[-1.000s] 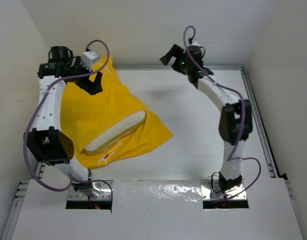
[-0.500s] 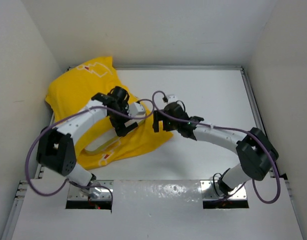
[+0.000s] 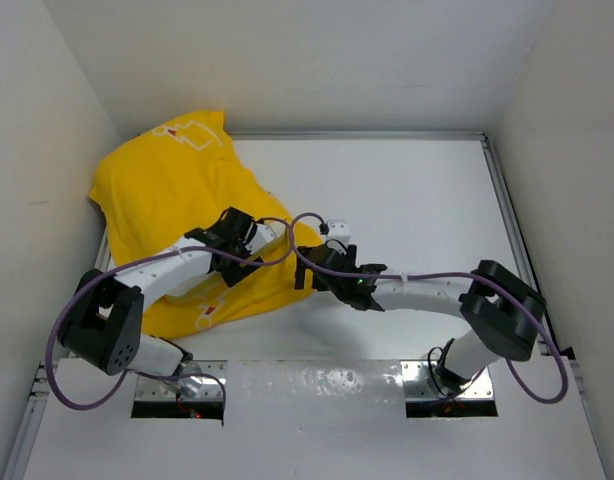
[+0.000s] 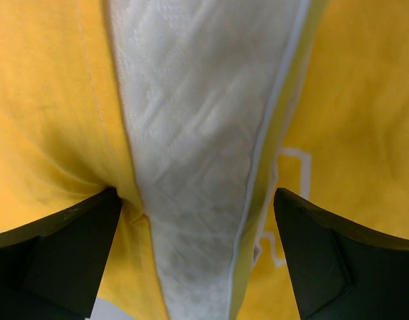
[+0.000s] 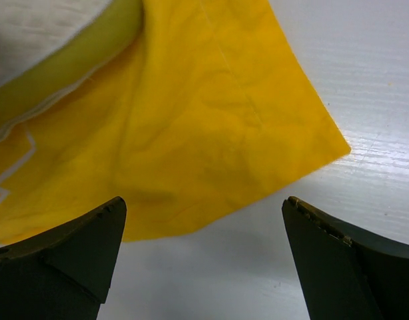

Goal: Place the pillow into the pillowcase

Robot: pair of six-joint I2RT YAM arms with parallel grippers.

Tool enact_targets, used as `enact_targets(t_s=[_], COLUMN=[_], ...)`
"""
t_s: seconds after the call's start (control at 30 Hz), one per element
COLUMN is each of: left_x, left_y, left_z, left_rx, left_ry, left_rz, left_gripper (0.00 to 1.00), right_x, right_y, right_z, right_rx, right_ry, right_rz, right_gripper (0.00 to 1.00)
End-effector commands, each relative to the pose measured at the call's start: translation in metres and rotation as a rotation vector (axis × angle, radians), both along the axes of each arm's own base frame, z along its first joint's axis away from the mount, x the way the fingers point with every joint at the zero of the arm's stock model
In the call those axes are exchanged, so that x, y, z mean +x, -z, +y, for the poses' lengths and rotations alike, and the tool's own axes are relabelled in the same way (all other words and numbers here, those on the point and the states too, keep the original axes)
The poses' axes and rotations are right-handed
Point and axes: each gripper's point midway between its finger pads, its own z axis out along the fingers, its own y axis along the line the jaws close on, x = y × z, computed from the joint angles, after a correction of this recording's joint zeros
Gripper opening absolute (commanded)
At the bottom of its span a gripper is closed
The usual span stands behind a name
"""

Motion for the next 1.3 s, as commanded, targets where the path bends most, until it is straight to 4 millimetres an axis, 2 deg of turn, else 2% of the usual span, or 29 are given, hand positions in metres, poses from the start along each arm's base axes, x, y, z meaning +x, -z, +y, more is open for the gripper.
enact_targets(t_s=[0.0,0.03,0.1,0.13,0.17,0.2,0.27,0.3,0.33,0.37,0.4,0.47,0.5,0.6,0.63,0.67,0.7,0.73,0.77,0.8,0.83,0.87,0.9,0.97,1.0,1.03,1.13,1.2,1.27], left_x=[0.05,0.06,0.063,0.071,0.068,0.082,0.081,0.095,0.085,0.081,0.084,0.068,0.061,0.06,0.062,0.061,0.063,0.063,0.062,0.065,0.066,0.067,0.076,0.088,0.097,0.105,0.113,0.117,0.118], left_y=[-0.015,-0.019,-0.021,-0.036,-0.036,-0.062,-0.086,-0.124,-0.124,-0.135,-0.158,-0.161,-0.162,-0.161,-0.163,-0.164,-0.165,-0.164,-0.172,-0.169,-0.171,-0.172,-0.168,-0.173,-0.169,-0.18,-0.193,-0.195,-0.198], left_z=[0.013,0.013,0.019,0.019,0.021,0.008,-0.006,-0.029,-0.036,-0.056,-0.07,-0.084,-0.093,-0.099,-0.105,-0.114,-0.125,-0.133,-0.149,-0.159,-0.169,-0.176,-0.184,-0.19,-0.192,-0.195,-0.202,-0.201,-0.203], left_rx=[0.048,0.04,0.058,0.038,0.029,-0.054,-0.155,-0.274,-0.304,-0.393,-0.457,-0.517,-0.548,-0.553,-0.577,-0.617,-0.661,-0.693,-0.76,-0.793,-0.832,-0.865,-0.88,-0.899,-0.891,-0.903,-0.933,-0.926,-0.932], left_ry=[-0.14,-0.152,-0.177,-0.22,-0.241,-0.242,-0.27,-0.236,-0.24,-0.197,-0.177,-0.174,-0.162,-0.172,-0.179,-0.161,-0.158,-0.156,-0.127,-0.123,-0.131,-0.123,-0.128,-0.147,-0.157,-0.149,-0.155,-0.15,-0.145], left_rz=[-0.282,-0.338,-0.372,-0.412,-0.407,-0.441,-0.402,-0.421,-0.341,-0.288,-0.28,-0.193,-0.153,-0.142,-0.146,-0.13,-0.113,-0.089,-0.057,-0.032,-0.011,0.006,0.01,-0.006,-0.008,-0.032,-0.048,-0.059,-0.059], left_gripper=[0.95,0.87,0.36,0.0,0.0,0.0,0.0,0.0,0.0,0.0,0.0,0.0,0.0,0.0,0.0,0.0,0.0,0.0,0.0,0.0,0.0,0.0,0.0,0.0,0.0,0.0,0.0,0.0,0.0], right_x=[0.015,0.014,0.015,0.012,0.013,0.018,0.03,0.037,0.053,0.06,0.071,0.092,0.106,0.109,0.112,0.119,0.119,0.133,0.136,0.121,0.131,0.127,0.126,0.113,0.113,0.101,0.097,0.102,0.117], right_y=[0.003,0.007,0.022,0.027,0.029,0.027,0.029,0.027,0.022,0.019,0.01,0.014,0.017,0.016,0.024,0.0,0.008,-0.013,-0.028,-0.021,-0.048,-0.058,-0.086,-0.099,-0.117,-0.111,-0.113,-0.123,-0.116], right_z=[0.017,0.023,0.031,0.038,0.044,0.053,0.061,0.062,0.058,0.056,0.056,0.026,0.004,-0.052,-0.093,-0.112,-0.148,-0.157,-0.172,-0.19,-0.196,-0.195,-0.19,-0.157,-0.141,-0.118,-0.073,-0.047,-0.02], right_rx=[0.102,0.127,0.138,0.156,0.169,0.204,0.219,0.232,0.266,0.3,0.378,0.438,0.473,0.483,0.45,0.453,0.324,0.284,0.214,0.037,-0.015,-0.049,-0.04,0.0,0.075,0.112,0.308,0.401,0.393], right_ry=[0.109,0.116,0.116,0.093,0.075,0.064,0.045,0.05,0.085,0.101,0.136,0.233,0.299,0.374,0.45,0.461,0.462,0.441,0.427,0.359,0.338,0.302,0.261,0.179,0.175,0.13,0.108,0.078,0.035], right_rz=[0.012,0.036,0.062,0.086,0.089,0.073,0.05,0.038,0.021,0.023,0.014,0.035,0.062,0.051,0.04,-0.019,-0.003,-0.03,-0.034,0.029,-0.022,-0.04,-0.124,-0.199,-0.261,-0.252,-0.247,-0.264,-0.216], right_gripper=[0.99,0.99,0.99,0.99,0.99,0.99,0.92,0.88,0.84,0.7,0.58,0.26,0.0,0.0,0.0,0.0,0.0,0.01,0.15,0.29,0.39,0.4,0.4,0.42,0.43,0.43,0.41,0.39,0.34])
